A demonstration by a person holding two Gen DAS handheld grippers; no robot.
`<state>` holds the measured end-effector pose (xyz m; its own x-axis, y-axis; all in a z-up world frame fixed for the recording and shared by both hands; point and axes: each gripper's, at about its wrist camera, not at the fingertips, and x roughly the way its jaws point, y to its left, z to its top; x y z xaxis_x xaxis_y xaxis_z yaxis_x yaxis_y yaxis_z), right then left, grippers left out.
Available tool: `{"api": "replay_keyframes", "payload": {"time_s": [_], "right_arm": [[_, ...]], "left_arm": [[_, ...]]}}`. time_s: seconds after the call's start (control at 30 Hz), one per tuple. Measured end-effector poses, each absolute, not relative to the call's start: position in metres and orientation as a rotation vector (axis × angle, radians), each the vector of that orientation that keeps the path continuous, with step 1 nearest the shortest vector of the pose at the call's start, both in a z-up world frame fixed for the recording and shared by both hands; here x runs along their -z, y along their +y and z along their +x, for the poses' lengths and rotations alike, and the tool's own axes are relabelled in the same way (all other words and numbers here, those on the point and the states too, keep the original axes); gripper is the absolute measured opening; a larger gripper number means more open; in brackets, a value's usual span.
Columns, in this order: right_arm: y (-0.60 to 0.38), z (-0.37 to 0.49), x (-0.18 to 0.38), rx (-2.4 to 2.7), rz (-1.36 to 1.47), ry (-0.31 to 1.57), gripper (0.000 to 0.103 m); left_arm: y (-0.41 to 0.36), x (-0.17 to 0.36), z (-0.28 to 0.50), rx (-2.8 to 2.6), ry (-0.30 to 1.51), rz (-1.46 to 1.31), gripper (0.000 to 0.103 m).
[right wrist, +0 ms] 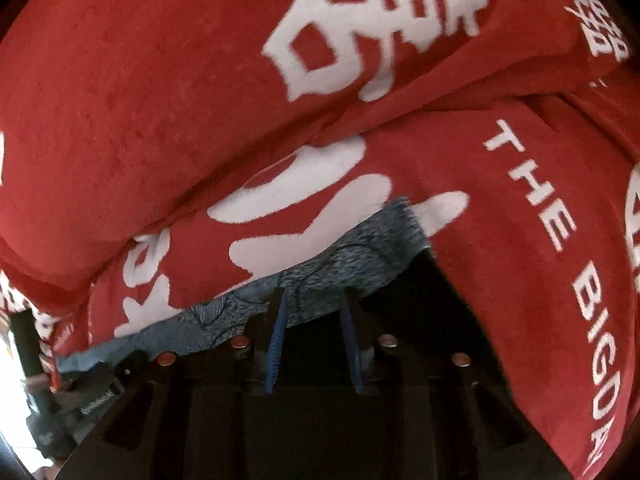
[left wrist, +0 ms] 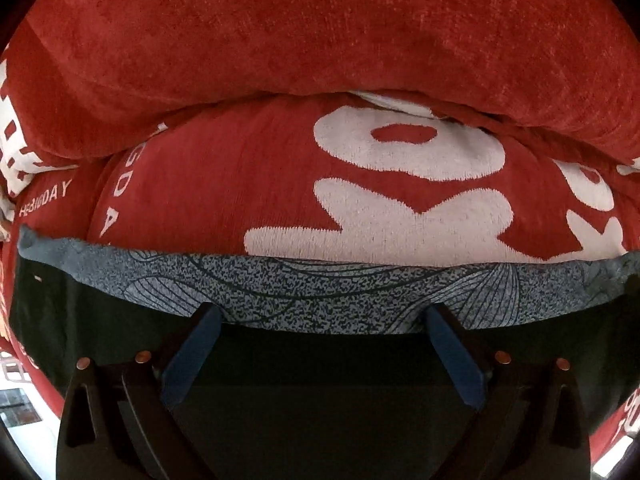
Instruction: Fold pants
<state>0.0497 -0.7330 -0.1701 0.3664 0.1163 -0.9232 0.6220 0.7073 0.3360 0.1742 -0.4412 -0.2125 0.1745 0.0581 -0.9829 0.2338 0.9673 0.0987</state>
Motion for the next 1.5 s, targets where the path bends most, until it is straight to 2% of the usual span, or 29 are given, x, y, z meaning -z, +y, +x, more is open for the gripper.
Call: {"api": "replay_keyframes", "payload": {"time_s": [0.23, 0.53, 0.73, 0.87, 1.5], "right_arm": [[-0.727, 0.011, 0.153, 0.324, 0.869, 1.159, 0.043], [-0.706, -0.030, 0.147, 0.322, 0.952, 1.167, 0.043], [-0.699, -0.031, 0.148, 0.311, 0.971, 1.166, 0.043], [-0.696, -0.033, 0.147, 0.305, 0.968, 1.164, 0.049], [-0.685, -0.045, 0.149, 0.297, 1.021, 1.158, 0.049]], "left_arm": [[-0.445, 0.212, 0.178, 0.135, 1.386, 0.261, 0.103], [-0.452, 0.209, 0.179, 0.148, 1.388, 0.282, 0.103], [-0.449, 0.204, 0.179, 0.158, 1.387, 0.301, 0.103], [-0.449, 0.200, 0.179, 0.159, 1.393, 0.297, 0.103], [-0.454, 0.184, 0.144, 0.184, 1.422, 0.355, 0.103]]}}
